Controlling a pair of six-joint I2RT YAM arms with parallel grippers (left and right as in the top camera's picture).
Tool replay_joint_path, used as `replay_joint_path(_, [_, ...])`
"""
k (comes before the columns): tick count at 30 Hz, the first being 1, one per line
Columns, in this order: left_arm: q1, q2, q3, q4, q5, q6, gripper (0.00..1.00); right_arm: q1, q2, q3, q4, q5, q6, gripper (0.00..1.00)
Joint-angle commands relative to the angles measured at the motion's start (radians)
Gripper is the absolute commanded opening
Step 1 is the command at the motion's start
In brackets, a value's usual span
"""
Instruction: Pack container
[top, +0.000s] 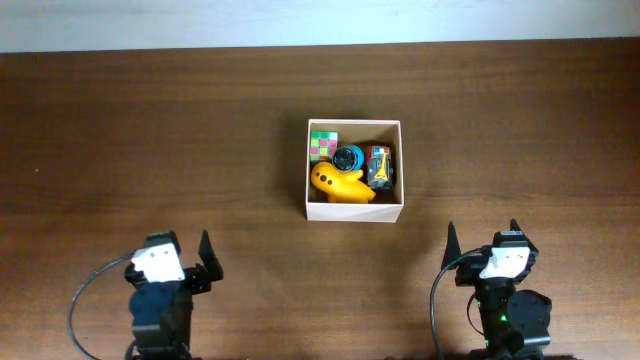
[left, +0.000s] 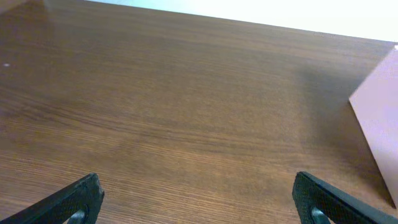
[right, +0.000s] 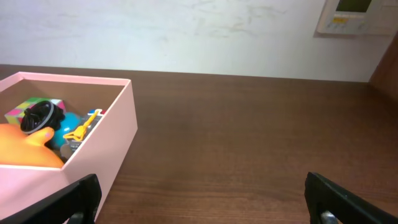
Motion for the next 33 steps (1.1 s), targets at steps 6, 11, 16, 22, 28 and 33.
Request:
replay_joint_path(6, [-0.014,-0.074,-0.055,0.026,0.002,0.021,0.99,-0.009,-0.011,-0.007,-0.002,0.008,-0.006,0.99])
replay_joint_path(11, [-0.014,-0.074,-0.055,0.026,0.002,0.021,0.99,-0.009,-0.011,-0.007,-0.002,0.008,-0.006,0.99])
replay_joint_path(16, [-0.014,-0.074,-0.055,0.026,0.002,0.020,0.99,-0.009,-0.011,-0.007,-0.002,0.008,-0.006,0.99])
replay_joint_path(22, [-0.014,-0.074,-0.055,0.026,0.002,0.021,0.99,-0.009,-0.011,-0.007,-0.002,0.008,-0.006,0.99])
replay_joint_path(28, [-0.014,-0.074,-0.055,0.026,0.002,0.021,0.99,-0.009,-0.011,-0.007,-0.002,0.008,-0.006,0.99])
replay_joint_path(33, [-0.014,-0.074,-0.055,0.025,0.002,0.021,0.99,-0.009,-0.011,-0.007,-0.002,0.008,-0.006,0.99])
